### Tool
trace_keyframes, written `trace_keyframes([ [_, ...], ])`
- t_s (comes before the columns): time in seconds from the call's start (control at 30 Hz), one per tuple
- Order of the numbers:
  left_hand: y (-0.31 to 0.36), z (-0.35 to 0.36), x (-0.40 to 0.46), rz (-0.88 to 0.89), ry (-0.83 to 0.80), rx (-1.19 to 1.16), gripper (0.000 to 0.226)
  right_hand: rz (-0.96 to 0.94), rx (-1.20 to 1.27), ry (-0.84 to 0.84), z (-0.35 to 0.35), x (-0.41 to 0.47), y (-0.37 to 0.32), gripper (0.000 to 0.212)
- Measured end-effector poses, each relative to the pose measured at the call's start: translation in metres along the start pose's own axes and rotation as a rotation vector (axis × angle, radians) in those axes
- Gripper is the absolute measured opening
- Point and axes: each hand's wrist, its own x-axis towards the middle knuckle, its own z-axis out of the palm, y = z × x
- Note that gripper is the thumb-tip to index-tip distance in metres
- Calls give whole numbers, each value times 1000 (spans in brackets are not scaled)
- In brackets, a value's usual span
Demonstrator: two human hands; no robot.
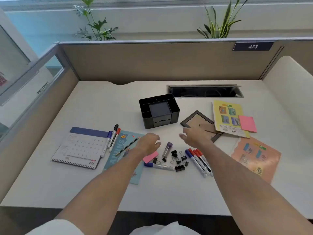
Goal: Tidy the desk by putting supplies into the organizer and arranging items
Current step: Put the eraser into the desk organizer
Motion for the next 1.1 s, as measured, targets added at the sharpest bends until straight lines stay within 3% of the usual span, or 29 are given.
trace_keyframes([
  [0.17, 12, 21, 6, -31, -123, 28, 39, -37, 0, -87, 28, 6, -14, 42],
  [0.5, 29, 47, 17, -176, -98, -22, 41, 7, 153, -177, 67, 19, -27, 36],
  [0.8, 31, 60, 20, -287, -88, -139, 23, 37, 279, -107, 81, 24, -30, 35],
  [1.1, 24, 58, 25, -348, -59, -374, 29, 55, 424, -20, 86, 26, -33, 26],
])
